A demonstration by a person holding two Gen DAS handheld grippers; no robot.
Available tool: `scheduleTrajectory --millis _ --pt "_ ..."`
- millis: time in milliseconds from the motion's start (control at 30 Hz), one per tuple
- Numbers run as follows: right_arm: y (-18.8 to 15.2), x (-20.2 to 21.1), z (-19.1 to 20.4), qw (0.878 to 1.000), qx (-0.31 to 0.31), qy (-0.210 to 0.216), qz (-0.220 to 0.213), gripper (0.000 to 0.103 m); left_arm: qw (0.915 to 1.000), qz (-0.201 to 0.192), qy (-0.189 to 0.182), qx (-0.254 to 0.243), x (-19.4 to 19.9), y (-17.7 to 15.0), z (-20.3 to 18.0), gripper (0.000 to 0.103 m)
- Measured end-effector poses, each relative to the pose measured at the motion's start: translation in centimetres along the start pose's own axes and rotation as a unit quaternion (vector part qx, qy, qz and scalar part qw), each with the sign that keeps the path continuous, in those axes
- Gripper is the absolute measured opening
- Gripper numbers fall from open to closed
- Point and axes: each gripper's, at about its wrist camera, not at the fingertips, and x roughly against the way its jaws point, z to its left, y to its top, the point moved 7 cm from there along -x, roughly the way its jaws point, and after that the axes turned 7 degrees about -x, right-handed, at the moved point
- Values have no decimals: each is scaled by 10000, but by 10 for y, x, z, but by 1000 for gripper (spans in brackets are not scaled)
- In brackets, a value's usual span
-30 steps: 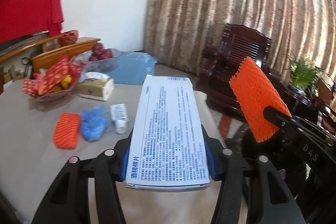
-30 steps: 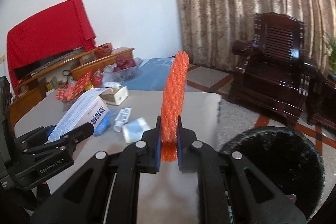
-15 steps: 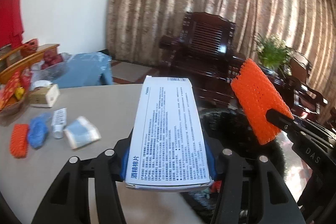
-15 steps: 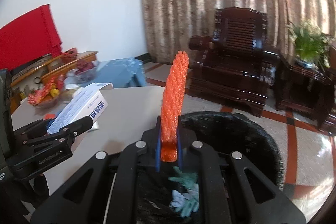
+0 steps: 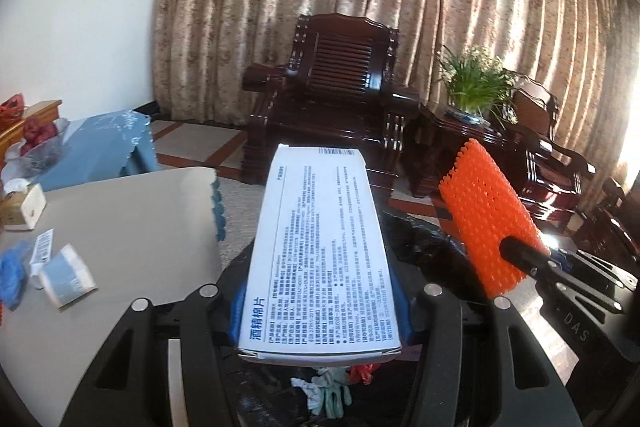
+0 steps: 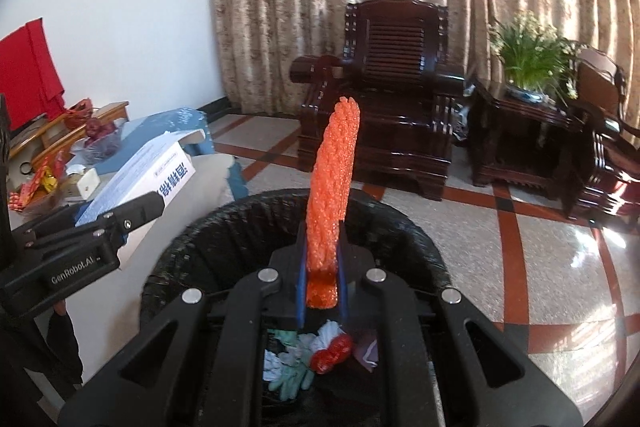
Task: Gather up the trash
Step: 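Carry packet and orange net over the bin and open both tools, then move both tools back toward the table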
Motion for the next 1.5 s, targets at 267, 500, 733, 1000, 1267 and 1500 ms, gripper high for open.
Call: scheduleTrajectory --millis 267,500,733,1000,1267,1500 --pt "-11 -12 -23 9997 -95 -179 140 11 9995 181 -203 -131 -27 0 -24 54" --pt "-26 -35 -31 9986 -66 -315 418 14 9984 471 -289 -116 -50 0 -31 63" --pt "-39 -44 -32 9971 -35 -477 584 82 9988 433 -215 38 -42 -1 -17 76" --pt "-21 -18 2 9996 -162 -137 179 98 9990 181 312 249 -4 1 43 88" --pt "-5 -10 69 9990 -42 429 123 98 9909 -6 1228 558 61 -16 128 95" --pt "-7 -25 152 9946 300 963 262 98 9719 -67 2156 941 120 -51 214 96"
